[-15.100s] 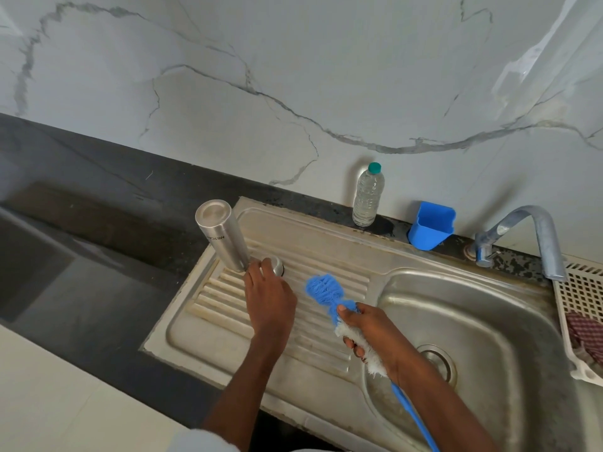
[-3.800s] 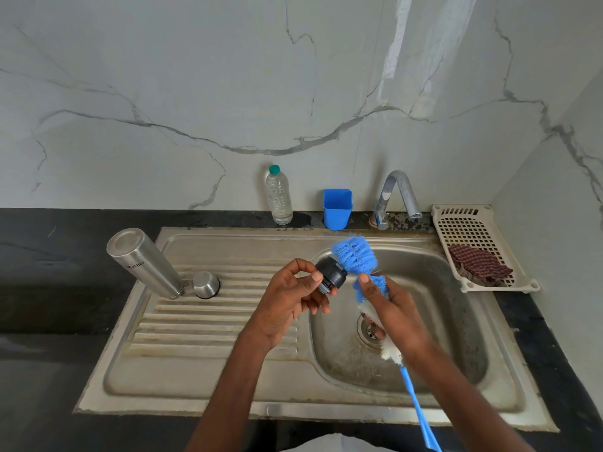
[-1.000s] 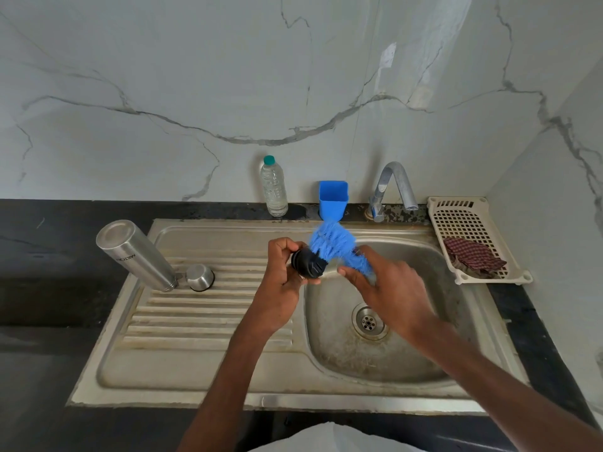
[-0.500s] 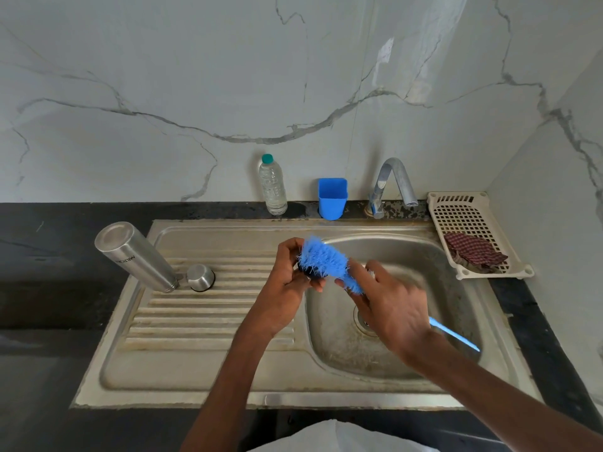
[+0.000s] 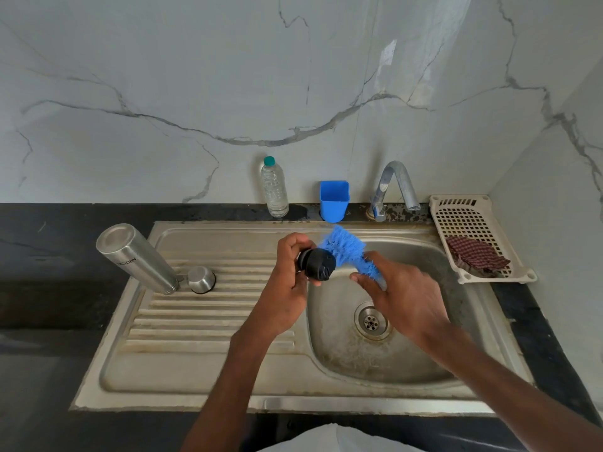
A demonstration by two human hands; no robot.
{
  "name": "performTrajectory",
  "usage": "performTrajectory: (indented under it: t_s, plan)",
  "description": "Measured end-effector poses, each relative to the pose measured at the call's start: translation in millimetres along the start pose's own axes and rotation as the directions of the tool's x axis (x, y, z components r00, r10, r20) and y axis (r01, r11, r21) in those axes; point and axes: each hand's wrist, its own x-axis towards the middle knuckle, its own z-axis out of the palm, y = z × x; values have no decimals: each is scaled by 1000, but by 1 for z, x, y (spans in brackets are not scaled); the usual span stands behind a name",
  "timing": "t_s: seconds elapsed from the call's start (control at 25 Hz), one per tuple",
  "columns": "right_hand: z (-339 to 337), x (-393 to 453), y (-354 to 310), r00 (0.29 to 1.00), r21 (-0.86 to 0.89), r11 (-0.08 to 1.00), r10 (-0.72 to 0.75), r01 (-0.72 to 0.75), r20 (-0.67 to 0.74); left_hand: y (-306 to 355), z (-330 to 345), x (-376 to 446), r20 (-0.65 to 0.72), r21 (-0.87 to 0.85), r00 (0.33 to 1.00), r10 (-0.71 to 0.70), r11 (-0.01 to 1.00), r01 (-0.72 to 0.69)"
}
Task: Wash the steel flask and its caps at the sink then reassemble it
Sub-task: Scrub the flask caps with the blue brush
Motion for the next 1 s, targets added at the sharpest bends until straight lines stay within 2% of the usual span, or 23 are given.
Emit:
performTrajectory:
  t_s: [0.12,0.24,0.32,0.36,0.44,0.56,0.68,0.76,0.8,0.88,1.0]
  plan:
    - [-6,-2,-1,999,74,996,-48,48,0,-1,2,-1,3,18,1000,5,1000,-5]
    - [-12,-1,-13,1000,163,987,4,-9,28,-4,7,-1,4,-119,1000,-22,993,23]
    - [-7,-3,-15,993,68,991,-110,112,-33,-3,10,-3,-9,-232,999,-49,972,46]
    - [-5,-4,-15,991,29,991,-129,130,-41,-3,9,-3,-17,-256,998,-55,965,49]
    - [-6,-3,-18,998,32,998,-61,62,-33,-2,9,-2,-3,-276,998,-59,960,56]
    - [1,-7,-16,988,-62,988,-146,143,-46,-3,9,-4,26,-246,996,-88,965,92]
    - [-8,3,-11,999,62,998,-8,11,-49,-5,7,-3,47,-282,993,-106,953,115]
    - [-8,5,-9,991,37,993,-106,109,-77,-4,7,-4,81,-377,992,-96,918,120]
    - [-8,6,-8,990,40,992,-117,121,-83,-2,6,-4,105,-441,990,-93,888,130]
    - [-11,8,-10,996,114,992,-45,54,-75,1,4,-5,132,-573,987,-91,805,150]
    - [-7,9,-4,991,75,990,-114,119,-75,4,6,-6,142,-694,984,-111,698,178]
